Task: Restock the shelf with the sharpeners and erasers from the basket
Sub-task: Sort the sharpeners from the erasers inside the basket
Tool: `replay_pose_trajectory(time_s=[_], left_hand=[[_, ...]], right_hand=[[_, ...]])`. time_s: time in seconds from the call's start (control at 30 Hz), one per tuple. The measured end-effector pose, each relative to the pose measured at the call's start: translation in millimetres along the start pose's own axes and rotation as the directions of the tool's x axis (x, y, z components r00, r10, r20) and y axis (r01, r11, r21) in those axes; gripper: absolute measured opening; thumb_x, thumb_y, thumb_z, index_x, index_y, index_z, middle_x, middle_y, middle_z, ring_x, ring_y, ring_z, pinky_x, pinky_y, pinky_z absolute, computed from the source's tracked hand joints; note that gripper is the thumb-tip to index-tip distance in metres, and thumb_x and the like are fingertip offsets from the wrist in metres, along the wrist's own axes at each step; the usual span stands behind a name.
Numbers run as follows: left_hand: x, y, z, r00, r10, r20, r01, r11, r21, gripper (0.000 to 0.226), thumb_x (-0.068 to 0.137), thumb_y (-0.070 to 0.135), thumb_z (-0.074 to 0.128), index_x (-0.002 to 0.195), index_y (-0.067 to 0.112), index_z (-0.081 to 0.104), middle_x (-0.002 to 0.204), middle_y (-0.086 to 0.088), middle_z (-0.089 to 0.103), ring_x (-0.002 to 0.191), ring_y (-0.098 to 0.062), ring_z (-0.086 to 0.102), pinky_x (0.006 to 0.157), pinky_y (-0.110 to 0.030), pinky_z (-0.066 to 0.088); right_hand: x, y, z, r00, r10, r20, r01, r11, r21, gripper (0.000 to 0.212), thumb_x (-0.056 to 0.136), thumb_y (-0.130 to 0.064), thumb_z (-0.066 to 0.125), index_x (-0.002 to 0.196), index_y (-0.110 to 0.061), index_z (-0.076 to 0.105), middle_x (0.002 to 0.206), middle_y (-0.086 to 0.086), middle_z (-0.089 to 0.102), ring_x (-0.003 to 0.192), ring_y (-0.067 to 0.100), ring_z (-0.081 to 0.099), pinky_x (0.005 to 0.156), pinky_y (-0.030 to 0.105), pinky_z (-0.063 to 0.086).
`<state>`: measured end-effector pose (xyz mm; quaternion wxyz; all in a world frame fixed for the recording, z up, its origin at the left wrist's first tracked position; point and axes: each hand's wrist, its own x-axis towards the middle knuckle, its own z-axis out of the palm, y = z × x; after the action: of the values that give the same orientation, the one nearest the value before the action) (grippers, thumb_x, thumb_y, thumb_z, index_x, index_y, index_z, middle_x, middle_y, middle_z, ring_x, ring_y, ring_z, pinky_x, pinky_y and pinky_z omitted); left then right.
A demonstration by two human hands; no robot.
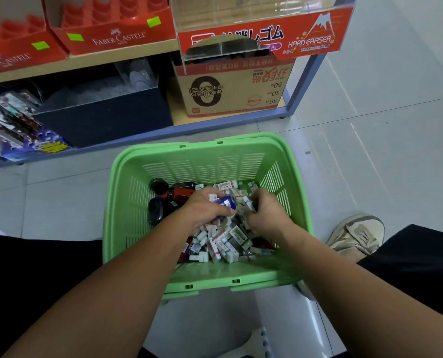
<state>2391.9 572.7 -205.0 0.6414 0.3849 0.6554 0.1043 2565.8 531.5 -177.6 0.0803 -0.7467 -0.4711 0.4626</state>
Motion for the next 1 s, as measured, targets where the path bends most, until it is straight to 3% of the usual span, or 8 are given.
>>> replay_pose_trajectory(time_s=[0.2,0.33,0.47,0.57,0.67,0.77,0.9,1.0], left_hand=[[8,16,6,1.0,-0.001,-0.018,0.001,1.0,-0.003,0.037,0.089,0.027,0.08,0.119,0.017,0.063,0.095,-0.007,0.072,0.074,-0.017,0.068,0.069,-0.035,0.062],[10,36,22,0.997,0.076,-0.017,-0.076,0.997,0.005,0.042,0.081,0.025,0.089,0.113,0.022,0.062,0.116,-0.01,0.067,0.095,-0.025,0.072,0.075,-0.042,0.065],[6,54,30,0.98,0.2,0.002,-0.2,0.979,-0.029,0.037,0.078,0.014,0.089,0.107,0.015,0.066,0.111,0.0,0.068,0.094,-0.016,0.068,0.06,-0.018,0.055],[0,61,24,0.968,0.251,-0.009,-0.251,0.967,-0.045,0.038,0.077,0.01,0.089,0.108,0.01,0.066,0.095,-0.002,0.073,0.08,-0.011,0.073,0.061,-0.015,0.054],[-4,61,12,0.961,0.271,-0.047,-0.274,0.96,-0.065,0.032,0.088,0.014,0.081,0.116,0.012,0.065,0.113,-0.009,0.072,0.096,-0.02,0.073,0.077,-0.029,0.063],[-17,55,-3,0.985,0.172,0.02,-0.173,0.981,0.089,0.033,0.101,0.02,0.066,0.132,0.014,0.059,0.124,-0.012,0.061,0.1,-0.029,0.069,0.067,-0.034,0.065],[-33,36,-24,0.988,0.054,0.142,-0.065,0.995,0.07,0.031,0.097,0.005,0.067,0.125,0.017,0.065,0.122,-0.014,0.065,0.101,-0.032,0.073,0.081,-0.046,0.065],[-39,27,-38,0.987,0.122,0.108,-0.128,0.991,0.046,0.04,0.085,0.007,0.082,0.118,0.022,0.067,0.117,-0.012,0.071,0.093,-0.028,0.077,0.08,-0.047,0.065]], right_hand=[[-7,-1,2,0.981,0.101,0.167,-0.132,0.973,0.187,0.013,0.097,-0.02,0.067,0.102,-0.015,0.057,0.088,0.006,0.063,0.068,0.018,0.059,0.053,0.027,0.046],[-10,2,1,0.984,0.137,0.111,-0.165,0.941,0.297,0.011,0.098,-0.022,0.063,0.1,-0.011,0.061,0.078,0.003,0.061,0.061,0.016,0.054,0.053,0.025,0.044],[-15,-1,-6,0.988,0.134,0.073,-0.146,0.971,0.187,0.037,0.097,-0.029,0.069,0.126,-0.014,0.05,0.107,0.003,0.059,0.095,0.023,0.063,0.077,0.031,0.051],[-18,-8,-1,0.981,0.186,0.052,-0.191,0.975,0.112,0.064,0.091,-0.013,0.068,0.148,-0.012,0.04,0.137,0.015,0.048,0.118,0.036,0.06,0.096,0.039,0.055],[-19,-18,1,0.99,0.123,-0.062,-0.094,0.932,0.35,0.065,0.089,-0.001,0.062,0.15,-0.011,0.042,0.112,0.006,0.062,0.095,0.025,0.066,0.071,0.031,0.057],[-15,-26,-3,0.982,0.138,-0.13,-0.04,0.822,0.569,0.045,0.093,0.002,0.068,0.135,-0.007,0.057,0.104,0.008,0.068,0.083,0.026,0.069,0.061,0.034,0.059],[-5,-48,7,0.989,0.134,0.053,-0.129,0.648,0.75,0.005,0.101,-0.009,0.068,0.101,-0.005,0.066,0.104,0.02,0.071,0.09,0.031,0.072,0.084,0.053,0.063],[5,-67,14,0.941,0.029,0.337,-0.284,0.609,0.741,0.035,0.11,-0.027,0.043,0.122,-0.004,0.066,0.123,0.02,0.072,0.111,0.032,0.069,0.087,0.048,0.062]])
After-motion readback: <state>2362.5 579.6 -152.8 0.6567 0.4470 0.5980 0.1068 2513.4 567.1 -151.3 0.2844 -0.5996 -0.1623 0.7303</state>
